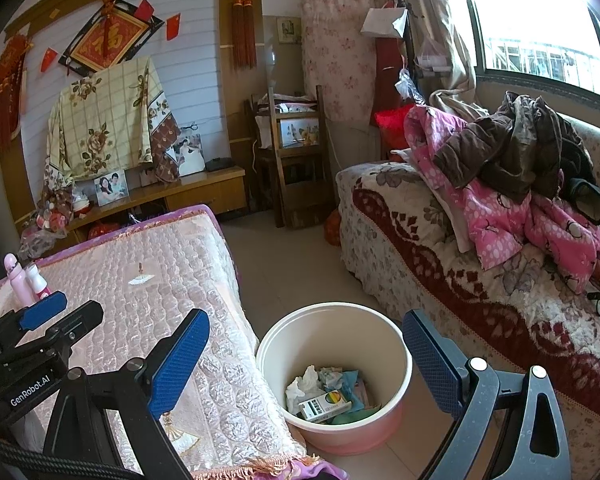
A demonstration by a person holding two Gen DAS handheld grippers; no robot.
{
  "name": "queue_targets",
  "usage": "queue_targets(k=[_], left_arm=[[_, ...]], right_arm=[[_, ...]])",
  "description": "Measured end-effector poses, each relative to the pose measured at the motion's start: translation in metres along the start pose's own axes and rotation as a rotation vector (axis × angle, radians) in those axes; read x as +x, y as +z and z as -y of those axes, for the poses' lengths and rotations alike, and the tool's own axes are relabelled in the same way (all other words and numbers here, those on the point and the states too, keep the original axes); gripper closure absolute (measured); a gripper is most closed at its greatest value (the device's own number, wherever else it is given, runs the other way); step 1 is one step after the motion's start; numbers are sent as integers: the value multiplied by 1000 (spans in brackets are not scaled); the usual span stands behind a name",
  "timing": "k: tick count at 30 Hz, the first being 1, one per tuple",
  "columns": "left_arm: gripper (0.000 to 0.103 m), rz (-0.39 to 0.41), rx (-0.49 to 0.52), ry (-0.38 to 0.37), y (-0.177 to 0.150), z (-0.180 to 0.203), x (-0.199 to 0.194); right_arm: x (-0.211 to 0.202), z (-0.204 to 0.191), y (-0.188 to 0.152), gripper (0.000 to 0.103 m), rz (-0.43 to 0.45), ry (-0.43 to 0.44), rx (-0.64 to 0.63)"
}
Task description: Collect trash
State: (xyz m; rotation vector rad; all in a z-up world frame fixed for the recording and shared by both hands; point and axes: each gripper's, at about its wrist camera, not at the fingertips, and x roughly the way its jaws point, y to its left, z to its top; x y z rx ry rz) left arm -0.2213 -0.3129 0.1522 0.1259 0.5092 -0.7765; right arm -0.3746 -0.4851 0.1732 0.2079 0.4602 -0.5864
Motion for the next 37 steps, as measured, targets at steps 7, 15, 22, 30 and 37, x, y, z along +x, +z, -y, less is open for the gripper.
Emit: queue_targets(k=[7, 15, 22, 30, 37], left_arm=[[35, -3, 5, -2, -1, 1, 1], [35, -7, 15, -7, 1, 2, 3], [35, -14, 22, -14, 2, 4, 5], [35, -19, 32, -14, 2, 7, 9], [35, -38, 4, -24, -3, -5, 13]], right_arm=[[0, 0, 1, 7, -3, 0, 1], [3, 0, -3, 7, -9, 1, 0], [4, 2, -6, 7, -13, 0, 1], [8, 3, -6, 7, -18, 0, 2], [13, 4, -14, 6, -41, 0, -6]])
